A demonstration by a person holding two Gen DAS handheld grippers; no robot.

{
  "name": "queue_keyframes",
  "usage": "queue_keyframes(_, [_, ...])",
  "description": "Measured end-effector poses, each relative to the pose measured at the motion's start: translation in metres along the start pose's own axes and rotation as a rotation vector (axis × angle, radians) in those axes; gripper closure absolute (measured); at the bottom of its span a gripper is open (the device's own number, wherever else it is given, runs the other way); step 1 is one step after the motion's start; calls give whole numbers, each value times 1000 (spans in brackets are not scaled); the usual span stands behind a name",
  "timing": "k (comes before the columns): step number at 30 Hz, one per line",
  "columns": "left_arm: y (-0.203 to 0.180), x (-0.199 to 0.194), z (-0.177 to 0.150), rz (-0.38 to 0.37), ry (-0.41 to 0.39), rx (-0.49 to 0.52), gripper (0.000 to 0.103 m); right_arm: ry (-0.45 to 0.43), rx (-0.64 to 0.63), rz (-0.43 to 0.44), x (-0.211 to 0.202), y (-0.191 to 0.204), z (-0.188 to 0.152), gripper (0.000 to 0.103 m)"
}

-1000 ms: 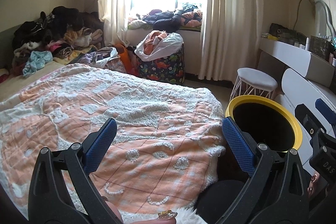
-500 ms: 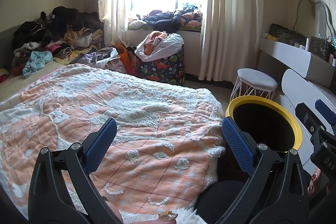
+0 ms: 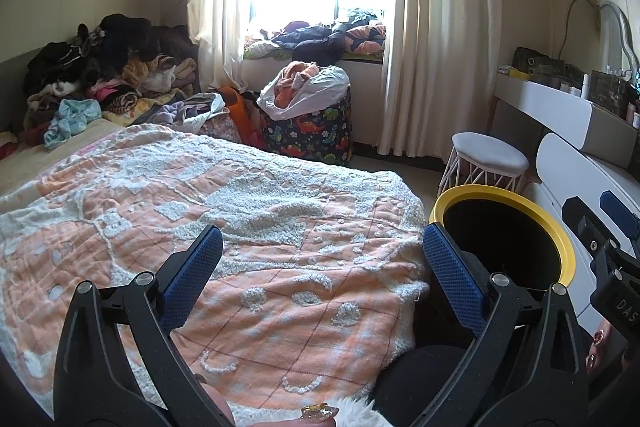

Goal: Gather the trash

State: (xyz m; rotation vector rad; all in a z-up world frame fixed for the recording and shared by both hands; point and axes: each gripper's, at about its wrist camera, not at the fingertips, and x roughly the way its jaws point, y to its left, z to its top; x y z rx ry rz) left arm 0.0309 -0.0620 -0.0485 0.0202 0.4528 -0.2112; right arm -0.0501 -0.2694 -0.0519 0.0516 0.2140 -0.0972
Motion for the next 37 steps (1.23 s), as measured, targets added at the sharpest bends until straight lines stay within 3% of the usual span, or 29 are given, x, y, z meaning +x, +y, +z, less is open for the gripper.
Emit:
queue_keyframes(21, [1,-1,2,25,-2,-7,11,19,3,12,1,2,1,6])
queue_keyframes(24, [14,-1,1,93,23,-35,11,54,13,77,7,13,12,6])
queue_keyframes(27, [52,-6,-1,153,59,-122,11,98,-4,211,20,48,30,6])
queue_keyframes(29, [95,-12,-5,216,86,-207,11,151,-41,348,32,92,42,6])
queue_keyframes(33, [196,-32,-28,484,154,-336,11,278,-153,584,49,198,42,6])
queue_keyframes(36, [276,-51,-62,710,259,-426,11,461,-268,750,64,301,11,6])
queue_keyframes(37, [294,-55,-71,755,286,-447,11,511,-306,773,67,328,-2,6])
